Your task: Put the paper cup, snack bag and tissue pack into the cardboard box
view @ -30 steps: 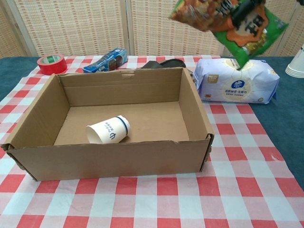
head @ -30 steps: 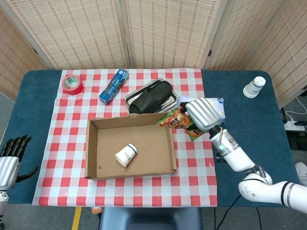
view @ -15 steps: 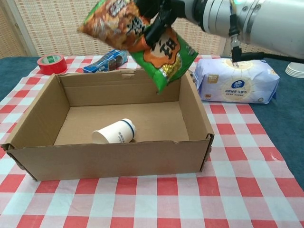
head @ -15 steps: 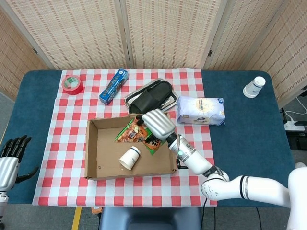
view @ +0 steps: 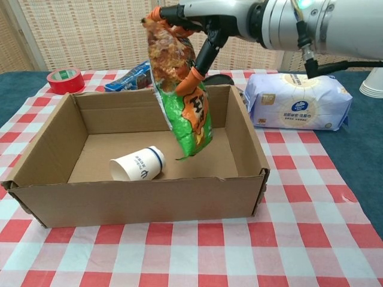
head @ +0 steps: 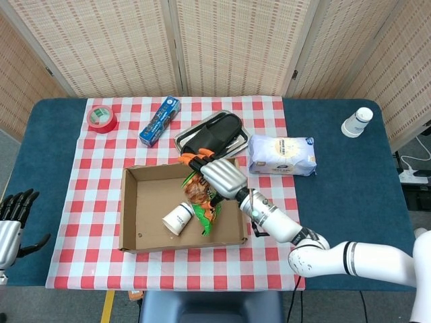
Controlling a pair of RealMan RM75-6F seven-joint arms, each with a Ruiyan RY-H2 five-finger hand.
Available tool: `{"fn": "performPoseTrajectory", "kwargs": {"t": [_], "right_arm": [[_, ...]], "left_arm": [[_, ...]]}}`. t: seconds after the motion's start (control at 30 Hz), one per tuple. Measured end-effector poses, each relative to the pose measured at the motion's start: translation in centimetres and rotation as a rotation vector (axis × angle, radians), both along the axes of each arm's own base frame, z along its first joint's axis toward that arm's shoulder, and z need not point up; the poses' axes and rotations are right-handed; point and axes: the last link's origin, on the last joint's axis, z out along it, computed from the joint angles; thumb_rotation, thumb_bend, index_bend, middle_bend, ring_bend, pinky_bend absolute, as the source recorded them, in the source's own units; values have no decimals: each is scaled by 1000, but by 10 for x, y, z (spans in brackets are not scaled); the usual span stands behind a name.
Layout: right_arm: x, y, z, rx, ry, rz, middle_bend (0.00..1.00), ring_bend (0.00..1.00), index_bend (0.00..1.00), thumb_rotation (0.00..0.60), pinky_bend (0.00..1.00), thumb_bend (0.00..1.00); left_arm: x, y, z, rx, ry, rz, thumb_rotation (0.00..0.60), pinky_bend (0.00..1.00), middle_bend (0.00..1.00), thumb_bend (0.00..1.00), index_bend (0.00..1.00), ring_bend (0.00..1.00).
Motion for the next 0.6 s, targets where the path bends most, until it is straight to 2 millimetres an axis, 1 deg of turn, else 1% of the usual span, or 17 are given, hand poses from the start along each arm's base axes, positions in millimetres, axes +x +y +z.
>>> {"fn": "performPoseTrajectory", "kwargs": {"t": [0.4, 0.6], "right_arm": [[-17, -7, 19, -63, 28, -21, 0, 0, 0, 600, 54, 0], [-37, -15, 35, -155, 142, -18, 0, 0, 0, 600, 39, 0]], "left_arm": [[-1, 1, -1, -1, 2, 5, 600, 0, 0, 220, 0, 0], [-1, 2, -2, -6, 4, 5, 600, 0, 0, 220, 0, 0]]}}
